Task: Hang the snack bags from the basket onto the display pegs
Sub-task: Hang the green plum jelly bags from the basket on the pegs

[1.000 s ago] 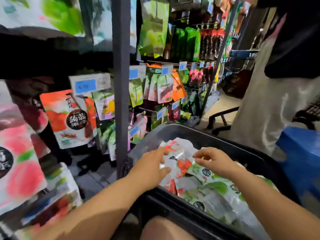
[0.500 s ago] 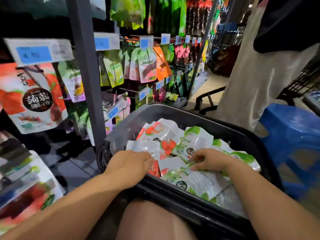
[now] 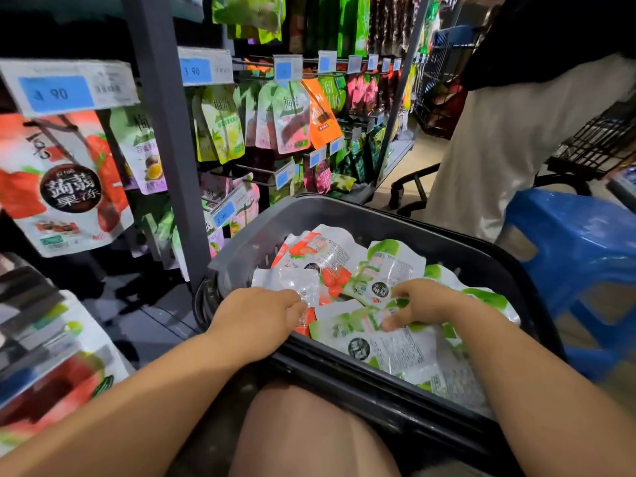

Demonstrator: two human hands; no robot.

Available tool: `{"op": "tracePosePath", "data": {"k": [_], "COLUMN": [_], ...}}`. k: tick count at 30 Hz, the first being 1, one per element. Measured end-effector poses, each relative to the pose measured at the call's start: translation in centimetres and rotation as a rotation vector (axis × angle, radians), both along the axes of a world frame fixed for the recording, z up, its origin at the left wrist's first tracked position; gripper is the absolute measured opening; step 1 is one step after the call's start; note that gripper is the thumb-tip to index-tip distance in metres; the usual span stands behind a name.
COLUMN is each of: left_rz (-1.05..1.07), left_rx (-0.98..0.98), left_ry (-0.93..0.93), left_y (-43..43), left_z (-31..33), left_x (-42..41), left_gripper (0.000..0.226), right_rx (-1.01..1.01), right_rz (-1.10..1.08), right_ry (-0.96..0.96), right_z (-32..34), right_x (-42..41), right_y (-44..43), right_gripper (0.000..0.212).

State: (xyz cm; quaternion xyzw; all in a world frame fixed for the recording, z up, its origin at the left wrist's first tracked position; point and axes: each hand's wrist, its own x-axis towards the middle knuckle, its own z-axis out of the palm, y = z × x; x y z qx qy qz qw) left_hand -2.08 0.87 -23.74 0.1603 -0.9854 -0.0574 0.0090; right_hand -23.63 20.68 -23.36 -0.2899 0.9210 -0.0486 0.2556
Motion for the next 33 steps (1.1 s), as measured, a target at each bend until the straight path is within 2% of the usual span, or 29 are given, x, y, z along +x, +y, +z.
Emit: {"op": "tracePosePath", "data": {"k": [3, 6, 9, 13, 15, 17, 19, 22, 24, 27, 33], "left_rz": [-0.018, -0.022, -0.029, -0.031, -0.011, 0.0, -0.005, -0.012, -0.011, 0.003, 0.003], "left_rx": [-0.009, -0.001, -0.015, -0.006, 0.021, 0.03, 0.019, 0.018, 0.032, 0.073, 0.083], "left_ry": [0.012, 0.002, 0.006, 0.035, 0.044, 0.051, 0.061, 0.064, 0.061, 0.075, 0.06], "left_y": [0.1, 0.1, 0.1, 0.1, 0.0, -0.1, -0.1, 0.0, 0.1, 0.1, 0.0], "left_z": [0.3, 0.4, 0.5, 0.3, 0.1, 0.0, 0.0, 0.3, 0.3, 0.2, 0.0], "left_x": [0.1, 0.2, 0.2, 0.3, 0.1, 0.0, 0.0, 0.2, 0.2, 0.3, 0.2], "left_gripper": [0.035, 0.036, 0.035, 0.035, 0.037, 0.037, 0.035, 0.032, 0.031, 0.034, 0.034], "right_rx": [-0.22, -0.376, -0.334, -0.139, -0.104, -0.097, -0.068, -0.067, -0.096, -0.181, -0.63], "right_rz": [-0.209, -0.39, -0.4, -0.173, -0.055, 0.007, 0.039, 0.079, 0.073, 0.026, -0.255], "right_ry": [0.124, 0.238, 0.256, 0.506, 0.476, 0.33, 0.261, 0.259, 0.256, 0.261, 0.11], "right_z": [0.0, -0.9, -2.4, -2.3, -2.0, -2.0, -2.2, -2.5, -2.6, -2.2, -1.3], "right_x": [-0.8, -1.1, -0.8, 0.1, 0.9, 1.7, 2.2, 2.4, 2.4, 2.5, 2.2], "right_y": [0.2, -0.3, -1.0, -1.9, -2.4, -2.7, -2.9, -2.8, -2.8, -2.8, -3.5], "right_gripper": [0.085, 0.078, 0.068, 0.046, 0.057, 0.086, 0.11, 0.118, 0.107, 0.076, 0.025]}}
